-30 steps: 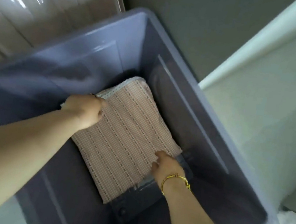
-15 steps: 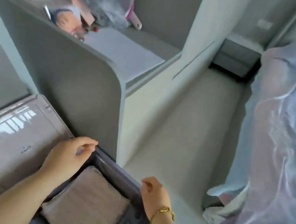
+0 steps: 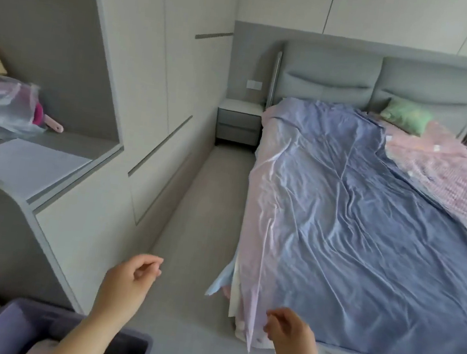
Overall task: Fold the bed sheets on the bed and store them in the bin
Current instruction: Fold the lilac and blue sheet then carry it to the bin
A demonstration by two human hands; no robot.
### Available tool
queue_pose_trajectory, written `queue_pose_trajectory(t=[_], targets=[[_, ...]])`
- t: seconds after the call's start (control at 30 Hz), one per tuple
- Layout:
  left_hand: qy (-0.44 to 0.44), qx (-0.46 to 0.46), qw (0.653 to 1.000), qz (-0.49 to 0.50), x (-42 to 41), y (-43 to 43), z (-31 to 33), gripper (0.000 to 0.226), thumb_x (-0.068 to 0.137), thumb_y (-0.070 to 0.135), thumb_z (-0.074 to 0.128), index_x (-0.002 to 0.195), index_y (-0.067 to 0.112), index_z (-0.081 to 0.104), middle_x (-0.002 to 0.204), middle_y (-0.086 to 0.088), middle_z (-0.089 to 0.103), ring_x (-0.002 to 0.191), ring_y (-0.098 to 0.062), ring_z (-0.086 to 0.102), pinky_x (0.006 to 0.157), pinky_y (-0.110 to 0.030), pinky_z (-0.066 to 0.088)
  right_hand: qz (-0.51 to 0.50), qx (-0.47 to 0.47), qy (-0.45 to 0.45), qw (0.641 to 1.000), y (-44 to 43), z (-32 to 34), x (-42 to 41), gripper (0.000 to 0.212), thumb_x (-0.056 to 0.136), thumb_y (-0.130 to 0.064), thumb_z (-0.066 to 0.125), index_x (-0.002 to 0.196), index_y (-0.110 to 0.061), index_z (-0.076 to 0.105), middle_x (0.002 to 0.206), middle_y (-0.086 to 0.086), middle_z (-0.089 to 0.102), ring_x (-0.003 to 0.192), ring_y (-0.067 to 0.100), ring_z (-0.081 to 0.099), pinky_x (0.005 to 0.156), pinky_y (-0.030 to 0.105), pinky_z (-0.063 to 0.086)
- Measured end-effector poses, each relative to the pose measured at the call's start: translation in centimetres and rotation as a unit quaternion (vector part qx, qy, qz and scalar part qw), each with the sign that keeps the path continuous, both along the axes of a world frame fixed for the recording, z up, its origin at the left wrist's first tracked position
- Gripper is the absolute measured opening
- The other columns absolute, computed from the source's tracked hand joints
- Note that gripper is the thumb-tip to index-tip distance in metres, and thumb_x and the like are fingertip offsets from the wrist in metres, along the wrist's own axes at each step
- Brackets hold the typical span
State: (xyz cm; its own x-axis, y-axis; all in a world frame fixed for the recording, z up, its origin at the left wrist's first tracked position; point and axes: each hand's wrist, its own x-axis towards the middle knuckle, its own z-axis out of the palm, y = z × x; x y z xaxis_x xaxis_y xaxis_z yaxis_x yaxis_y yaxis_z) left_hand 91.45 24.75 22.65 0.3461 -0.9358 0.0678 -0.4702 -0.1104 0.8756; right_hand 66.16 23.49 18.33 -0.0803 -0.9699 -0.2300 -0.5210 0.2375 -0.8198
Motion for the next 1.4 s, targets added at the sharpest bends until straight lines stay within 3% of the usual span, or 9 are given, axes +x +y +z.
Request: queue_pose_trajectory(t=[0.1,0.3,0.43,0.63,0.93,1.07,1.23,1.33,1.4], targets=[[0.026,0.024,0.998,-0.042,-5.6,-1.9,-1.4,0.034,0.088,0.0,0.054,0.071,0.03,0.057,0.065,0.013,0.063,0.061,0.01,0.058,0.059,-0.006,0.04,-0.059,0.005,-0.009,0.998,0.8,-0.1,-6.2,0.039,0.084,-0.007,0.057,0.058,-0.036,0.056,0.048,-0.019,0.062,0.059,0.008,0.06,0.071,0.025,0.049],[0.015,0.071,0.993,-0.088,-13.5,-7.1,-5.6,0.039,0.087,-0.001,0.055,0.065,0.032,0.056,0.048,0.023,0.059,0.058,-0.001,0.057,0.065,-0.021,0.043,-0.105,0.012,-0.007,0.994,0.3,-2.1,-13.4,0.027,0.086,-0.01,0.057,0.065,-0.027,0.054,0.047,-0.018,0.06,0.06,0.007,0.056,0.059,0.012,0.04],[0.043,0.117,0.987,-0.097,-17.1,-11.5,-9.0,0.034,0.087,-0.003,0.054,0.067,0.025,0.06,0.047,0.019,0.059,0.067,-0.019,0.058,0.078,-0.034,0.047,-0.117,0.042,0.002,0.992,-2.9,-3.5,-15.8,0.028,0.088,-0.011,0.055,0.066,-0.028,0.052,0.062,-0.01,0.062,0.068,0.015,0.059,0.066,0.022,0.043],[0.071,0.184,0.98,-0.039,-19.7,-22.4,-14.8,0.022,0.088,-0.001,0.052,0.106,-0.005,0.064,0.101,-0.018,0.067,0.101,-0.032,0.061,0.091,-0.034,0.045,-0.078,0.088,0.031,0.993,-12.9,-6.7,-17.3,0.029,0.091,-0.015,0.051,0.068,-0.033,0.046,0.075,-0.001,0.062,0.076,0.019,0.056,0.065,0.022,0.041],[0.07,0.352,0.931,0.065,-18.8,-33.2,-22.8,0.059,0.087,0.005,0.058,0.14,-0.002,0.032,0.14,-0.019,0.042,0.125,-0.033,0.044,0.1,-0.035,0.034,-0.023,0.196,0.023,0.98,-25.2,-13.6,-16.0,0.03,0.091,-0.018,0.05,0.068,-0.037,0.043,0.078,-0.006,0.059,0.079,0.015,0.053,0.062,0.015,0.038],[0.142,0.387,0.905,0.103,-18.8,-34.4,-25.5,0.051,0.084,-0.003,0.061,0.13,-0.007,0.042,0.13,-0.022,0.051,0.117,-0.034,0.051,0.088,-0.031,0.039,0.024,0.245,0.014,0.969,-27.8,-16.5,-15.1,0.031,0.091,-0.019,0.051,0.07,-0.04,0.041,0.081,-0.007,0.059,0.084,0.012,0.055,0.071,0.013,0.038],[0.159,0.39,0.891,0.168,-19.0,-35.6,-26.8,0.044,0.082,0.0,0.064,0.122,-0.009,0.048,0.122,-0.023,0.056,0.109,-0.034,0.054,0.081,-0.031,0.038,0.054,0.278,0.003,0.959,-29.8,-18.3,-15.3,0.031,0.09,-0.016,0.051,0.071,-0.039,0.044,0.077,-0.011,0.058,0.081,0.012,0.055,0.062,0.008,0.039],[0.121,0.383,0.905,0.14,-19.4,-35.9,-26.1,0.011,0.084,0.008,0.064,0.082,-0.003,0.061,0.085,-0.019,0.063,0.078,-0.025,0.05,0.061,-0.027,0.032,0.061,0.285,-0.006,0.956,-30.5,-18.1,-15.3,0.029,0.091,-0.016,0.05,0.072,-0.037,0.045,0.078,-0.009,0.058,0.079,0.012,0.054,0.062,0.009,0.039],[0.099,0.371,0.917,0.106,-20.0,-35.6,-25.0,0.036,0.086,0.012,0.062,0.055,0.008,0.044,0.049,-0.001,0.047,0.058,-0.021,0.036,0.047,-0.021,0.025,0.061,0.276,-0.014,0.959,-31.1,-17.7,-14.7,0.029,0.092,-0.017,0.05,0.071,-0.037,0.044,0.076,-0.013,0.055,0.077,0.01,0.053,0.066,0.012,0.038]])
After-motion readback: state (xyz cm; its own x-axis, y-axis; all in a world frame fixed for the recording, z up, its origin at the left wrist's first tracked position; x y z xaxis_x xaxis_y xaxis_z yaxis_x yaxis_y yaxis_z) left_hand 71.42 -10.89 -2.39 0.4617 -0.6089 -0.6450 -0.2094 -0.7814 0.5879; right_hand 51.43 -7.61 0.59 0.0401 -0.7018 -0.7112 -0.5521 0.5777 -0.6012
